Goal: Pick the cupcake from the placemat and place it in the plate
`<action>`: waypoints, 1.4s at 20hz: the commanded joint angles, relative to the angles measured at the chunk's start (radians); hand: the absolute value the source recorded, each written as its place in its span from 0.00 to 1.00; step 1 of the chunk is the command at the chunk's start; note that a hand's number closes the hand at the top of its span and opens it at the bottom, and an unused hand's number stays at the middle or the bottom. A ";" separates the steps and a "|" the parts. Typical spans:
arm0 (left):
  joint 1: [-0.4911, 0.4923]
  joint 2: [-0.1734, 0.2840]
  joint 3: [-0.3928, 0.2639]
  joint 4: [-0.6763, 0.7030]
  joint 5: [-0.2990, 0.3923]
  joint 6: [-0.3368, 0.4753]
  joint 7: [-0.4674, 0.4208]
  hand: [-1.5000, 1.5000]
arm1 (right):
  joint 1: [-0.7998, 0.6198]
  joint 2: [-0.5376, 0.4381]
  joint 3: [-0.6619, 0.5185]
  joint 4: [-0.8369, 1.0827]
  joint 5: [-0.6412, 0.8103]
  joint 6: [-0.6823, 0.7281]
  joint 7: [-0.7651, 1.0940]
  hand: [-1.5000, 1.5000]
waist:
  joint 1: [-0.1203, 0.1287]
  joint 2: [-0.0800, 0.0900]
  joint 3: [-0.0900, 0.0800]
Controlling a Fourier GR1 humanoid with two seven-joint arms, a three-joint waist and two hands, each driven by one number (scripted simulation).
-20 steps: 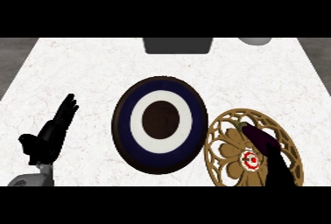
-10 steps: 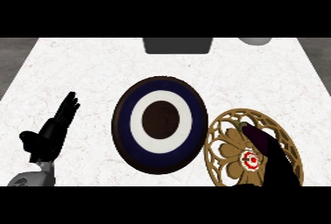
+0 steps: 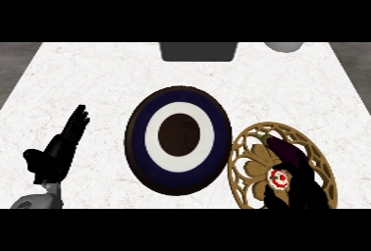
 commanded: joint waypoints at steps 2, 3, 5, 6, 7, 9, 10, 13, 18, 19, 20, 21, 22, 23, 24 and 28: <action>-0.015 -0.018 0.010 0.025 -0.024 0.016 -0.021 0.50 | 0.005 -0.013 0.023 0.025 0.014 -0.024 -0.060 1.00 | 0.002 0.008 0.011; 0.010 -0.014 0.003 -0.037 -0.016 0.012 0.025 0.50 | 0.076 -0.019 0.067 -0.011 0.074 -0.083 -0.075 1.00 | 0.002 0.007 0.011; 0.052 -0.033 -0.011 -0.087 -0.024 0.021 0.018 0.50 | 0.071 -0.028 0.063 -0.047 0.118 -0.103 -0.059 1.00 | 0.003 0.007 0.011; -0.022 -0.038 0.006 0.024 -0.024 0.021 -0.010 0.50 | 0.143 0.006 0.097 -0.004 0.150 -0.212 -0.080 1.00 | -0.004 0.008 0.011; 0.002 -0.015 0.015 0.020 -0.018 0.000 -0.018 0.50 | 0.206 0.006 0.099 0.014 0.132 -0.308 -0.135 1.00 | -0.006 0.007 0.011; 0.058 0.013 0.028 -0.037 0.016 -0.038 -0.008 0.50 | 0.376 0.000 0.146 0.029 0.123 -0.464 -0.219 1.00 | -0.013 0.002 0.012; 0.018 -0.001 0.022 0.007 -0.005 -0.012 0.000 0.50 | 0.422 -0.010 0.159 0.066 0.100 -0.535 -0.272 1.00 | -0.026 0.003 0.013; 0.005 0.003 0.036 -0.010 0.003 -0.010 0.007 0.50 | 0.507 -0.014 0.203 0.100 0.135 -0.741 -0.348 1.00 | -0.016 0.004 0.012; -0.038 -0.008 0.020 -0.016 -0.023 0.008 0.047 0.50 | 0.673 -0.037 0.332 -0.051 0.223 -0.844 -0.363 1.00 | -0.009 0.007 0.011; -0.013 -0.033 0.009 0.039 -0.047 0.017 -0.047 0.50 | 0.663 -0.016 0.342 -0.059 0.252 -0.861 -0.364 1.00 | -0.008 0.008 0.010; 0.003 -0.015 0.021 0.005 -0.026 -0.001 -0.012 0.50 | 0.736 -0.036 0.376 -0.149 0.289 -0.838 -0.361 1.00 | -0.007 0.007 0.010; -0.045 0.014 0.058 0.092 -0.005 -0.033 -0.054 0.50 | 0.771 -0.073 0.365 -0.180 0.276 -0.890 -0.379 1.00 | -0.016 0.008 0.010; -0.005 -0.019 0.022 0.027 -0.024 -0.008 -0.032 0.50 | 0.755 -0.067 0.360 -0.202 0.299 -0.892 -0.385 1.00 | -0.008 0.007 0.010; -0.008 -0.002 0.033 -0.022 -0.013 -0.009 0.025 0.50 | 0.785 -0.059 0.373 -0.194 0.324 -0.924 -0.392 1.00 | -0.007 0.006 0.011; 0.019 -0.012 0.020 -0.054 -0.017 -0.003 0.031 0.50 | 0.836 -0.051 0.394 -0.237 0.360 -0.951 -0.401 1.00 | -0.008 0.004 0.010; -0.010 0.000 0.031 -0.013 -0.013 -0.016 0.037 0.50 | 0.833 0.042 0.417 -0.340 0.458 -0.940 -0.421 1.00 | -0.009 0.007 0.010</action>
